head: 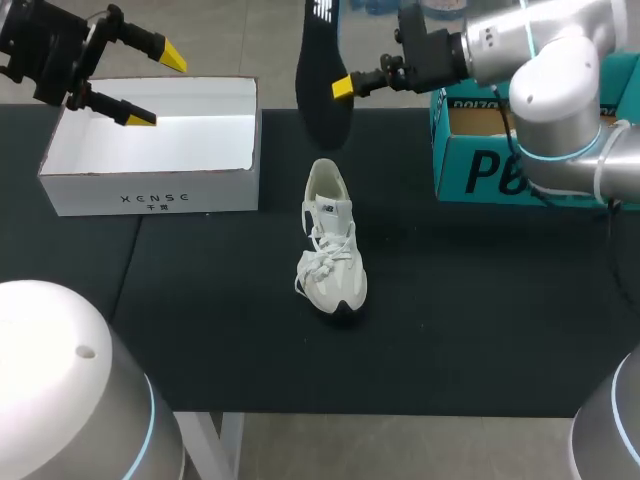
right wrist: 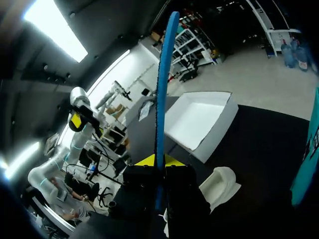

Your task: Take the shoe out of the shoebox, open the shoe tongue, remove and reinsert the insole, then place the shoe into the shoebox

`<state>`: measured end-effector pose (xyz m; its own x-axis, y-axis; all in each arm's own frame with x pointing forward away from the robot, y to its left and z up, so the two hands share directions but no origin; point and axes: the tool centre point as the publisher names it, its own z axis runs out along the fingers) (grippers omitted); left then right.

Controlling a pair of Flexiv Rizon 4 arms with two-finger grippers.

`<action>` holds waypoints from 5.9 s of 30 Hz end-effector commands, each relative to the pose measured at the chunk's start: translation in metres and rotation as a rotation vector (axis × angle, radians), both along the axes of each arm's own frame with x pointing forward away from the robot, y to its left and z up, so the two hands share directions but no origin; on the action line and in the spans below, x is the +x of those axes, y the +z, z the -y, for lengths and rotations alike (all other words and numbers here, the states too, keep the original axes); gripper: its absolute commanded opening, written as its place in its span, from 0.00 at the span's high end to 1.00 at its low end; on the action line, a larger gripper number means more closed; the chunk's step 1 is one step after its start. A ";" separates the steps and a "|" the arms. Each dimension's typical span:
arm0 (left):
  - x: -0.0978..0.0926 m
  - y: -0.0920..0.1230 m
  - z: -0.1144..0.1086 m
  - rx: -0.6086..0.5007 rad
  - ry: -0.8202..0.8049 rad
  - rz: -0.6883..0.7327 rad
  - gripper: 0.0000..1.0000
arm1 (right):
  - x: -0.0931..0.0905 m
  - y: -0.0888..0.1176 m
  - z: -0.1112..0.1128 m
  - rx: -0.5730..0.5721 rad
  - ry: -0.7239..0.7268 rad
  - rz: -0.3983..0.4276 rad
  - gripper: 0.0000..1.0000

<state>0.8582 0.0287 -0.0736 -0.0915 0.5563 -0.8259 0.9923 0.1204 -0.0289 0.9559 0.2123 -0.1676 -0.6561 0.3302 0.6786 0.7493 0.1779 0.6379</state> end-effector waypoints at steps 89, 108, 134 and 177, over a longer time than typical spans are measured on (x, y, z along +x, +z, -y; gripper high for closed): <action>0.001 0.000 0.000 0.003 -0.002 0.000 0.00 | 0.014 -0.158 0.000 0.015 -0.067 -0.065 0.54; 0.001 0.000 0.000 0.003 -0.002 0.000 0.00 | -0.008 -0.166 0.006 -0.057 -0.047 -0.084 1.00; 0.001 0.000 0.000 0.003 -0.002 0.000 0.00 | 0.034 -0.161 -0.002 -0.074 -0.025 -0.059 0.76; 0.001 0.000 0.000 0.003 -0.002 0.000 0.00 | 0.014 -0.161 -0.004 -0.122 -0.020 -0.094 1.00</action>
